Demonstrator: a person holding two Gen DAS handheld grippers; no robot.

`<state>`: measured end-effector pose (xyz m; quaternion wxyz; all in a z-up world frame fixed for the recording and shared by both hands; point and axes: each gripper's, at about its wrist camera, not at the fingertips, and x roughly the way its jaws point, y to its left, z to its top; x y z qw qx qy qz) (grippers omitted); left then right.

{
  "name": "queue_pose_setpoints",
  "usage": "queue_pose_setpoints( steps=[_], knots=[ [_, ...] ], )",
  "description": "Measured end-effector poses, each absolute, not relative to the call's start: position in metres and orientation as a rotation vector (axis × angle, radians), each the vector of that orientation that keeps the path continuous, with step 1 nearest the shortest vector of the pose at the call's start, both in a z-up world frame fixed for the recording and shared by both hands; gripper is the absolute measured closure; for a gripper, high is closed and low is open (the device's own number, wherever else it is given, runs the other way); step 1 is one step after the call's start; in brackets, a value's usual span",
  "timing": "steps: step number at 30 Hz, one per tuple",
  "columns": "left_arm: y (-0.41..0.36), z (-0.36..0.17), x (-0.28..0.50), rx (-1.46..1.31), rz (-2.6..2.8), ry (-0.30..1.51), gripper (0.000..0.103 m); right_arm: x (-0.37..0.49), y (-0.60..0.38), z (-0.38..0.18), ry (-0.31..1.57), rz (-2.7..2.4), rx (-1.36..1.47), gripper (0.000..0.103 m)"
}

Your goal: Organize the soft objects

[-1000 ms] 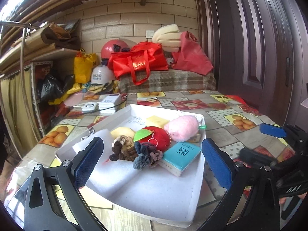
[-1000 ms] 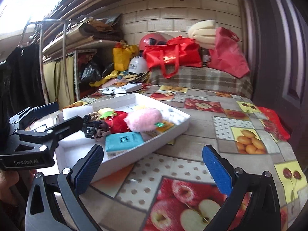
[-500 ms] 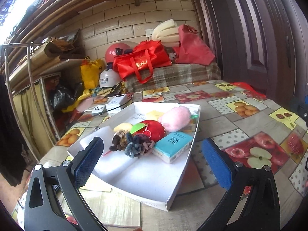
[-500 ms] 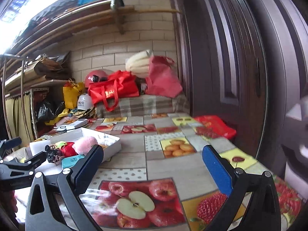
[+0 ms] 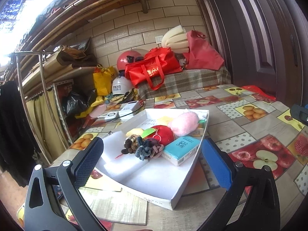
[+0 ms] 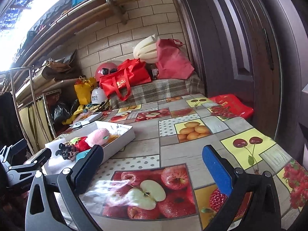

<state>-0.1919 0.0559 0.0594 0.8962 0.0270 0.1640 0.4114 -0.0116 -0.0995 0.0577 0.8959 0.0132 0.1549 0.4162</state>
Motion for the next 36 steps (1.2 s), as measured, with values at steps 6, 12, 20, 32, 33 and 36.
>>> queue_pose_setpoints(
  steps=[6,12,20,32,33,36],
  knots=[
    [0.063,0.058,-0.189,-0.004,0.821,0.367,0.000,-0.014,-0.093,0.056,0.336,0.754,-0.020,0.000],
    [0.080,0.054,-0.185,-0.075,0.817,0.422,0.000,-0.006,-0.095,0.054,0.378,0.718,-0.012,0.000],
    [0.083,0.053,-0.187,-0.097,0.819,0.425,0.000,-0.002,-0.105,0.055,0.379,0.716,0.034,0.000],
    [0.086,0.054,-0.189,-0.111,0.820,0.431,0.000,-0.004,-0.106,0.056,0.370,0.717,0.037,0.000],
    [0.086,0.054,-0.189,-0.112,0.820,0.431,0.000,-0.004,-0.106,0.056,0.371,0.716,0.038,0.000],
    [0.086,0.054,-0.189,-0.111,0.820,0.431,0.000,-0.003,-0.105,0.057,0.370,0.717,0.034,0.000]
  ],
)
